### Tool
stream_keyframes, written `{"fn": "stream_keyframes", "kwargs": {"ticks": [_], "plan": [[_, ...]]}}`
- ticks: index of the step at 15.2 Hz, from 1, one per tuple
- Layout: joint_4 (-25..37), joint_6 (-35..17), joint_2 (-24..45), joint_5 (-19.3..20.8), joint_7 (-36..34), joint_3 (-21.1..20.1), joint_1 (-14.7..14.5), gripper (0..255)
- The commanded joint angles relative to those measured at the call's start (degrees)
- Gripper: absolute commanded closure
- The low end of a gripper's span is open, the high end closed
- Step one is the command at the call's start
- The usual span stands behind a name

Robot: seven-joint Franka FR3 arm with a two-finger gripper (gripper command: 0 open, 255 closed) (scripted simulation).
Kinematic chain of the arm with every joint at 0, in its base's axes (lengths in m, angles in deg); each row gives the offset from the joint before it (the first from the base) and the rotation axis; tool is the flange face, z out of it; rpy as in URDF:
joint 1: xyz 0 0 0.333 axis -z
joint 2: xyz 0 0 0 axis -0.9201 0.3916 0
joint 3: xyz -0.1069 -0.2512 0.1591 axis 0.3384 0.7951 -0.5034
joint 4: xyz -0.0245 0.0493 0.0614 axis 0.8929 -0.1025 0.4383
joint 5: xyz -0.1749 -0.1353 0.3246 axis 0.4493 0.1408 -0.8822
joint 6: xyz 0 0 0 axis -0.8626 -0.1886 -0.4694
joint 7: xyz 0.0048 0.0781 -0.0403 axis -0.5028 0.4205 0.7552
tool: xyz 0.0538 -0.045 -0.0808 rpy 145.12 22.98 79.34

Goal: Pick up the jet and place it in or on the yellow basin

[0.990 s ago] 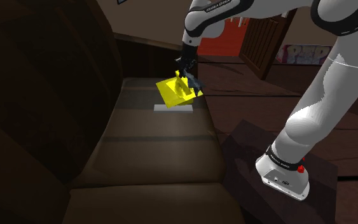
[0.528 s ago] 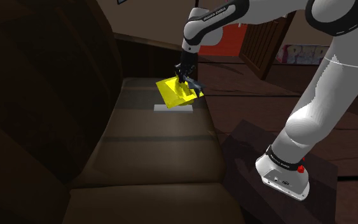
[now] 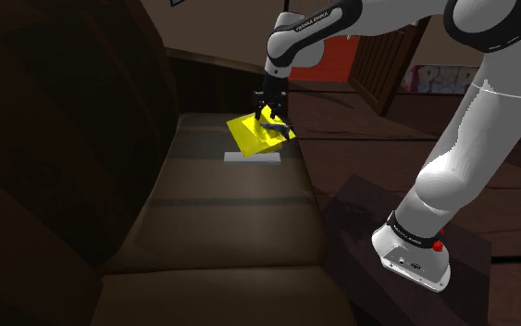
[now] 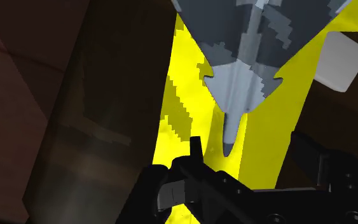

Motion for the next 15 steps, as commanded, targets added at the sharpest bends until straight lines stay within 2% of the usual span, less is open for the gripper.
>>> {"fn": "stream_keyframes", "kwargs": {"ticks": [1,4,8,15], "plan": [[0.0,0.0,0.0,0.0,0.0,0.0,0.0,0],[0.0,0.0,0.0,0.0,0.0,0.0,0.0,0],[3.3,6.7,-3.4,0.5,-0.2,0.6,0.6,0],[3.3,6.7,-3.4,0.5,-0.2,0.6,0.6,0]]}}
